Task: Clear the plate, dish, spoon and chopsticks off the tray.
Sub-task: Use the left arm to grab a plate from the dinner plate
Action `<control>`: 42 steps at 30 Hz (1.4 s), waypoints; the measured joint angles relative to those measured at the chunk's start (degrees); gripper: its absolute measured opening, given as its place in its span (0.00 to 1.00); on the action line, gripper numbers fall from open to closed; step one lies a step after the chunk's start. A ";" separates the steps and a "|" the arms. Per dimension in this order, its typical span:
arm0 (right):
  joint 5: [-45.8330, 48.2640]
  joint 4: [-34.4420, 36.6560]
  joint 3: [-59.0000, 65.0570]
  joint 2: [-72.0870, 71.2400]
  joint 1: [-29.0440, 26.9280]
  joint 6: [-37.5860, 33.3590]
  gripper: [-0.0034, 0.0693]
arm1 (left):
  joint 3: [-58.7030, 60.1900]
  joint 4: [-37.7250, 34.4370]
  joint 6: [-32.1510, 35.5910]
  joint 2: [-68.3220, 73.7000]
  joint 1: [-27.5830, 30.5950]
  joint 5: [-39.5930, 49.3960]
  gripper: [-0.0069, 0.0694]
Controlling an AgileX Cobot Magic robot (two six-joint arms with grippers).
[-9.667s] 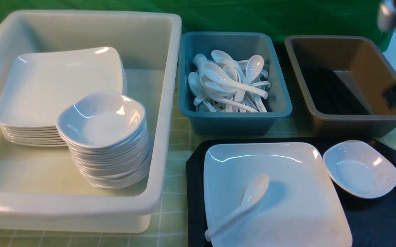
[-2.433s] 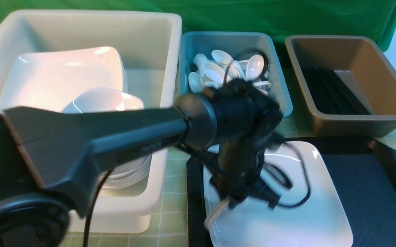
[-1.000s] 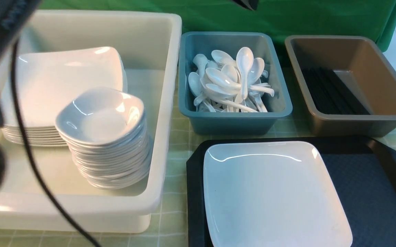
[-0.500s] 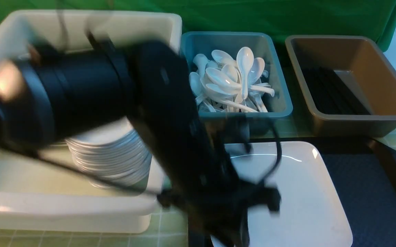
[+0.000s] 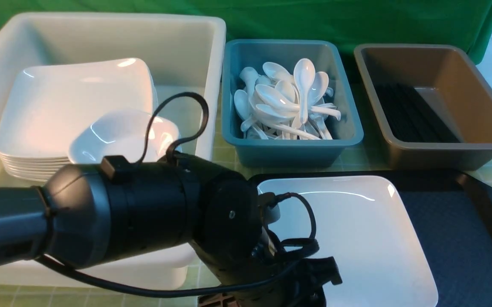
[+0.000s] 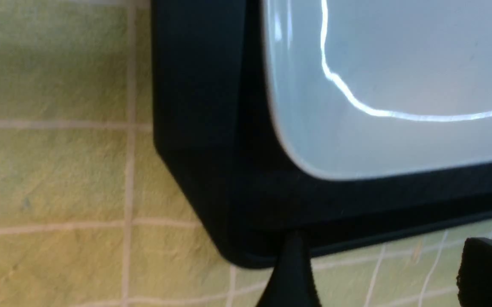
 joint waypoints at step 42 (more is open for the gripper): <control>-0.14 0.04 0.00 0.00 6.69 0.22 0.10 | 0.52 3.44 0.66 8.30 0.34 -17.63 0.66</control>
